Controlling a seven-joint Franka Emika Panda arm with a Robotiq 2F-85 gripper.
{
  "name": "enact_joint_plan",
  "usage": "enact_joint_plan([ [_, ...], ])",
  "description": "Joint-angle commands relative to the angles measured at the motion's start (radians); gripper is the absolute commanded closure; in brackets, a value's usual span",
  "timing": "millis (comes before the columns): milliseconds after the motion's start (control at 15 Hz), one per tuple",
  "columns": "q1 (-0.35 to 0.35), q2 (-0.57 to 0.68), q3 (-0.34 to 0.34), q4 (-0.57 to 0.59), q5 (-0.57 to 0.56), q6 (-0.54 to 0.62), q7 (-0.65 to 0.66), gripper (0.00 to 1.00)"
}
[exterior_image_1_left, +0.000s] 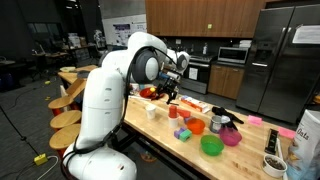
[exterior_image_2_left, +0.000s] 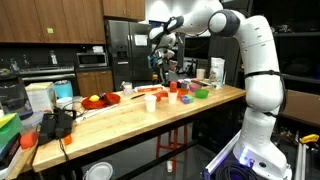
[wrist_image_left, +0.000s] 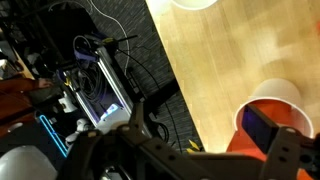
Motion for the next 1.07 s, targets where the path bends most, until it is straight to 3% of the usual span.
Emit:
enact_joint_plan([
  [0,-0.009,-0.089,-0.007,-0.098,0.033,-0.010,0.186,0.00],
  [200,-0.019,-0.119,-0.008,-0.121,0.041,-0.011,0.312,0.00],
  [533,-0.036,-0.143,-0.003,-0.110,0.021,-0.018,0.408,0.00],
  [667,-0.043,-0.148,-0.001,-0.105,0.015,-0.010,0.406,0.00],
  [800,-0.049,-0.161,0.015,-0.100,0.005,0.040,0.262,0.00],
  [867,-0.047,-0.122,0.009,-0.083,0.017,-0.002,0.339,0.00],
  [1000,-0.047,-0.130,0.012,-0.082,0.015,0.021,0.291,0.00],
])
